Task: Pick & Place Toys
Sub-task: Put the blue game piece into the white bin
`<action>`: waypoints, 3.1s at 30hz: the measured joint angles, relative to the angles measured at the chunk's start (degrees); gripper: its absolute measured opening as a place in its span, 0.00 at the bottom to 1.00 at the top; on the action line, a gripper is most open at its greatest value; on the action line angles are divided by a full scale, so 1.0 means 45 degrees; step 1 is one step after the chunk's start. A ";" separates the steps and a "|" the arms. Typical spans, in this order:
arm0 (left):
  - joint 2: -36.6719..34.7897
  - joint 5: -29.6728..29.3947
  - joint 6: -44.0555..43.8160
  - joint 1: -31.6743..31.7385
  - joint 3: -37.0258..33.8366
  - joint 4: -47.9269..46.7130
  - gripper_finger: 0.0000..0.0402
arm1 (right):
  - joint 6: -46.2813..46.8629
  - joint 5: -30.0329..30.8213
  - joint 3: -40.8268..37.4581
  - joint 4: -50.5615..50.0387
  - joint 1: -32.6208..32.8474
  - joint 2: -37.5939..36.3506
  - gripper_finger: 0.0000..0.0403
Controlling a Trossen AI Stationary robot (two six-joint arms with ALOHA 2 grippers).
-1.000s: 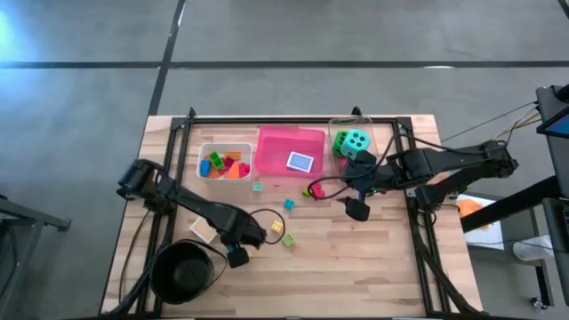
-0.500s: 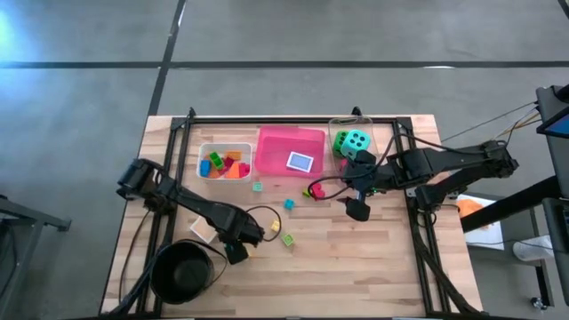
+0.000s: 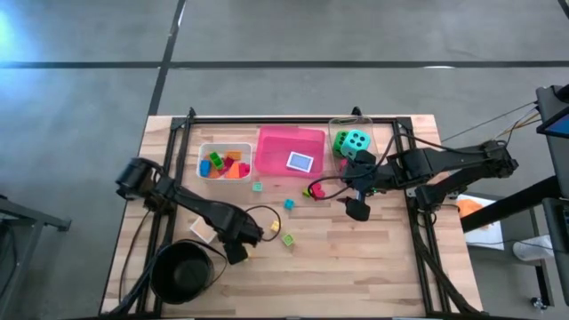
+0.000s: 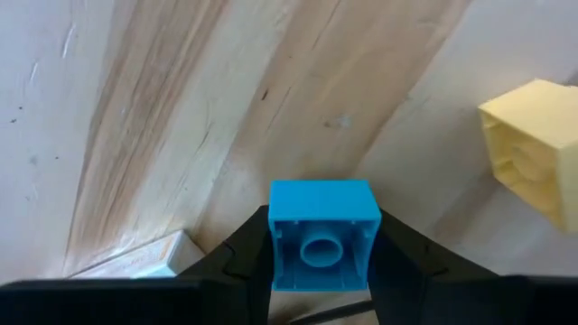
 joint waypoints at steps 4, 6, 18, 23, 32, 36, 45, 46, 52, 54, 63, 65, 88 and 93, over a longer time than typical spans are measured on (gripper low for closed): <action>-0.0439 -0.0003 -0.0081 0.0048 0.0000 -0.0048 0.32 | 0.0000 0.0000 0.0005 0.0000 0.0000 0.0000 0.90; -0.0870 -0.0008 -0.0345 0.0164 0.0000 -0.0107 0.32 | 0.0000 0.0000 0.0005 -0.0001 0.0000 0.0000 0.90; -0.5611 -0.0732 -0.2580 0.4221 0.0015 -0.2213 0.32 | -0.0144 0.0141 0.0005 0.0109 -0.0010 0.0000 0.90; -0.6480 -0.1283 -0.1356 0.7053 0.0019 -0.3315 0.32 | -0.0237 0.0137 0.0005 0.0612 -0.0010 0.0000 0.90; -0.5989 -0.1296 0.1451 1.0593 0.0019 -0.3496 0.32 | -0.0248 0.0136 0.0005 0.1003 -0.0010 0.0000 0.90; -0.5435 -0.1571 0.1778 1.0996 0.0019 -0.3495 0.32 | -0.0210 0.0136 0.0005 0.1022 -0.0010 0.0000 0.90; -0.3665 -0.2050 0.2402 1.1084 0.0947 -0.2644 0.32 | -0.0243 0.0219 0.0005 0.1098 -0.0019 0.0000 0.90; -0.3439 -0.2064 0.2515 1.1084 0.1106 -0.2538 0.32 | -0.0243 0.0231 0.0005 0.1110 -0.0019 0.0000 0.90; -0.1939 -0.2152 0.3250 1.1054 0.1760 -0.2528 0.32 | -0.0196 0.0233 0.0005 0.1143 -0.0015 0.0000 0.90; -0.1645 -0.2152 0.3417 1.1040 0.1802 -0.2445 0.32 | -0.0196 0.0233 0.0005 0.1146 -0.0015 0.0000 0.90; -0.1434 -0.2152 0.3123 1.0977 0.1428 -0.1746 0.32 | -0.0194 0.0238 0.0005 0.1151 -0.0014 0.0000 0.90; -0.1441 -0.2161 0.2956 1.0844 0.1140 -0.1683 0.32 | -0.0194 0.0240 0.0005 0.1161 -0.0015 0.0000 0.90; -0.1460 -0.2204 0.2286 1.0584 0.0735 -0.0701 0.32 | -0.0194 0.0238 0.0005 0.1185 -0.0015 0.0000 0.90; -0.1455 -0.2195 0.2242 1.0569 0.0724 -0.0675 0.32 | -0.0194 0.0238 0.0005 0.1185 -0.0010 0.0000 0.90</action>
